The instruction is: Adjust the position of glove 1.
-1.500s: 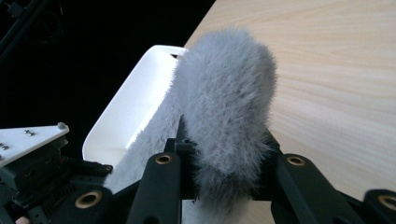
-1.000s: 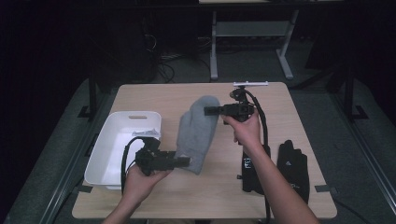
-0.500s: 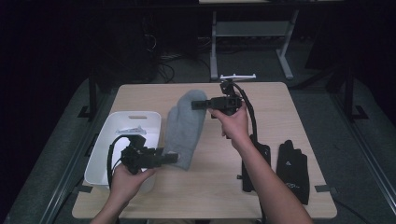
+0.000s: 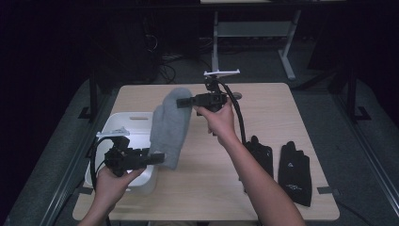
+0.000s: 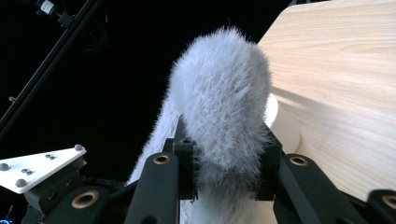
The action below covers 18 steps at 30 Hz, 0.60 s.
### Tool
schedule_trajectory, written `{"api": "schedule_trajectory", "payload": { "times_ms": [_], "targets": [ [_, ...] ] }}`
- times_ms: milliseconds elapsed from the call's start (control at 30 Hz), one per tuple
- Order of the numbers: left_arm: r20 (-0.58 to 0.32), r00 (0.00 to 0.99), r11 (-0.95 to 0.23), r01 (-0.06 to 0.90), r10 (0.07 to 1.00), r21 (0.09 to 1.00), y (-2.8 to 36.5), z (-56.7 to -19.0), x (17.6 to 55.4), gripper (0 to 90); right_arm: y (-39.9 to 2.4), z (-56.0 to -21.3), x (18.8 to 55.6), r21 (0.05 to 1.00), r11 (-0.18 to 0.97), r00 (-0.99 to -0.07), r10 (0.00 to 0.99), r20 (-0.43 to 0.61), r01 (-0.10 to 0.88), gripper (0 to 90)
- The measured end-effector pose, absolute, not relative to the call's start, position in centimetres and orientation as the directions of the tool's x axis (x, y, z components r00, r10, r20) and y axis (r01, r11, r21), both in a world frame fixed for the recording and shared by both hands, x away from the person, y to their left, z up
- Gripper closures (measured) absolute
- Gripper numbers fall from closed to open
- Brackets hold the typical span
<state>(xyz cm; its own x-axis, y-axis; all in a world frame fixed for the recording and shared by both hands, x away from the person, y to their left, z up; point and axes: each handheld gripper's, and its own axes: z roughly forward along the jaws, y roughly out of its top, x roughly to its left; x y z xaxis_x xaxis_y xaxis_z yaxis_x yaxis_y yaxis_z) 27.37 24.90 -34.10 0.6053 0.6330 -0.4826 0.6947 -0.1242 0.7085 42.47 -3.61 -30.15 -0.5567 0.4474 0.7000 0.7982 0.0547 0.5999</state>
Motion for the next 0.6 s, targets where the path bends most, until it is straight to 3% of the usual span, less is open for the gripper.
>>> {"api": "schedule_trajectory", "payload": {
  "times_ms": [600],
  "targets": [
    [-0.477,0.568,-0.083,0.696,0.67,0.713,28.7,-33.5,26.5,41.9,1.0,-29.3,43.0,0.599,0.097,-0.579,0.419,0.7,0.795,69.0]
  ]
}}
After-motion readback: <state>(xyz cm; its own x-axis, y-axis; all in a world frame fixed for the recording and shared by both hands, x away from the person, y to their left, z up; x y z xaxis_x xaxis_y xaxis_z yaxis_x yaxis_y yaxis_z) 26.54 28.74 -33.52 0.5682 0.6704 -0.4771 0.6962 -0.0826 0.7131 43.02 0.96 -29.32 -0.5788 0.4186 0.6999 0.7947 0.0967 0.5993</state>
